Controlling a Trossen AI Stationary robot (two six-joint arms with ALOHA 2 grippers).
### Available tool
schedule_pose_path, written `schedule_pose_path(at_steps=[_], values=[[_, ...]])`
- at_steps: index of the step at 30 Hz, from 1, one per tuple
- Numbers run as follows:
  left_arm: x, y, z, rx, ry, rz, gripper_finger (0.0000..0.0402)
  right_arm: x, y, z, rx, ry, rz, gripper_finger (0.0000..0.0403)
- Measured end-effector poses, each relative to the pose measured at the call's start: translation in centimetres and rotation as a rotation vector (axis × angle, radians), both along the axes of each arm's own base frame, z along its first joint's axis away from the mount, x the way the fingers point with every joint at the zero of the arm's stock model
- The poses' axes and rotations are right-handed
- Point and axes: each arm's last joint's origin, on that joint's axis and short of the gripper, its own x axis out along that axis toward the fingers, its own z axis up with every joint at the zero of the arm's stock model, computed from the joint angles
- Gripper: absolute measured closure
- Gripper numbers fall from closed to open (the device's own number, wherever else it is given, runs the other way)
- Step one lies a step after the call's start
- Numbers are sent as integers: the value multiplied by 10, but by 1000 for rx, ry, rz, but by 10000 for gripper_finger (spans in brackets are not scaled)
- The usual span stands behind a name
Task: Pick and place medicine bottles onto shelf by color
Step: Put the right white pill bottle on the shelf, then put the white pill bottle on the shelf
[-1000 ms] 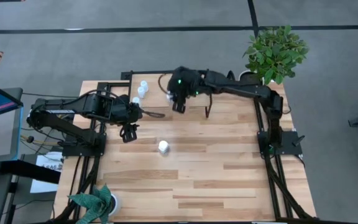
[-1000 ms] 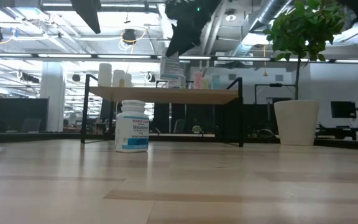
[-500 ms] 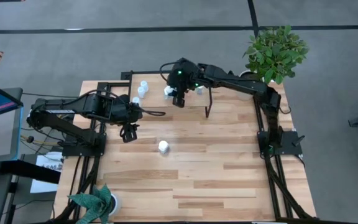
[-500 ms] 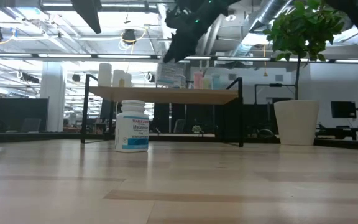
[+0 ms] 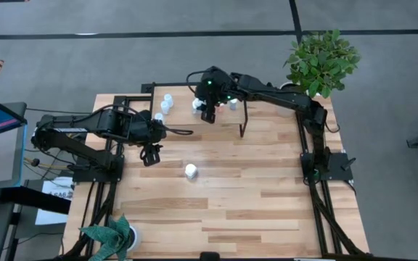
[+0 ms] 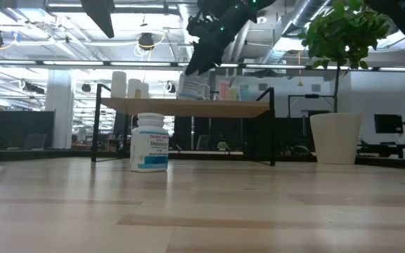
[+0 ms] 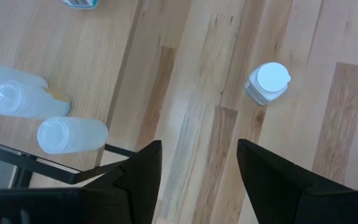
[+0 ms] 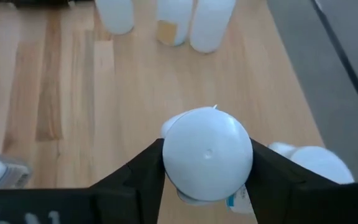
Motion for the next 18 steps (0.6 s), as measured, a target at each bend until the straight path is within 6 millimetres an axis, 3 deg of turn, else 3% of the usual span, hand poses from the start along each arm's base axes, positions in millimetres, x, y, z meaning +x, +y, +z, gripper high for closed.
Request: schedule_pose_path(at_steps=[7, 18], values=[[0, 0, 0, -1, 0, 2, 205, 1, -1, 1, -7, -12, -23, 157], [0, 0, 0, -1, 0, 2, 205, 0, -2, 9, -51, -50, -4, 148]])
